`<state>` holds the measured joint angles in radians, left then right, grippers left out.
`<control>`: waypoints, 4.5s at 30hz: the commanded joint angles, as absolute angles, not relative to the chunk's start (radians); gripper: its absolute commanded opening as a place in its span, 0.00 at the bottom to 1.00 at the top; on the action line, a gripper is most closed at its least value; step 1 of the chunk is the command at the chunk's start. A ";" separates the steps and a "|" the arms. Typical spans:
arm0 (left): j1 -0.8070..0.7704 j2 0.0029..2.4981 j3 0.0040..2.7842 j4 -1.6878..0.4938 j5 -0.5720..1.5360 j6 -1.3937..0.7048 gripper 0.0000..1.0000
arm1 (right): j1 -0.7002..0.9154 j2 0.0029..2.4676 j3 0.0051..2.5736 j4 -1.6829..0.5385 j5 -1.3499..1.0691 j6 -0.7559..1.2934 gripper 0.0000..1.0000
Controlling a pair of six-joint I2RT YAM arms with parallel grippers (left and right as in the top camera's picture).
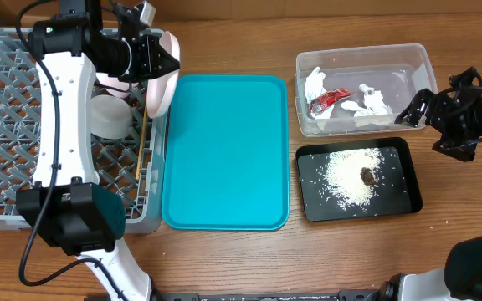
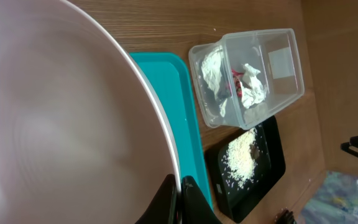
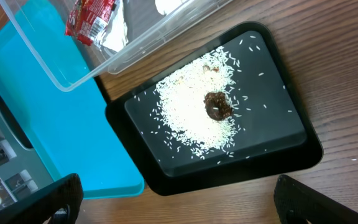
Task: Sort waste into correct bins and load items into the dishwasher
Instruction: 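Lift the white plate with the left gripper and stand it upright in the rack, then release the plate and lower the left gripper beside the rack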
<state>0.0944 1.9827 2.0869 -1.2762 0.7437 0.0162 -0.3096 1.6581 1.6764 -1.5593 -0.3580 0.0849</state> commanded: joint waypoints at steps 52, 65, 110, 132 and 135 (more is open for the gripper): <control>0.126 1.754 1.887 -1.501 -0.040 -0.317 1.00 | 0.109 1.650 1.695 -1.156 -0.184 0.104 1.00; 0.015 1.754 1.885 -1.555 -0.063 -0.205 1.00 | 0.120 1.649 1.695 -1.165 -0.184 0.108 1.00; -0.112 0.634 1.001 -1.051 -0.078 -0.240 1.00 | -0.017 0.870 0.973 -0.956 -0.109 0.123 1.00; -0.112 0.634 1.001 -1.051 -0.078 -0.240 1.00 | 0.035 0.960 0.968 -0.956 -0.108 0.123 1.00; -0.112 0.634 1.001 -1.051 -0.078 -0.240 1.00 | 0.029 0.923 0.968 -0.956 -0.108 0.123 1.00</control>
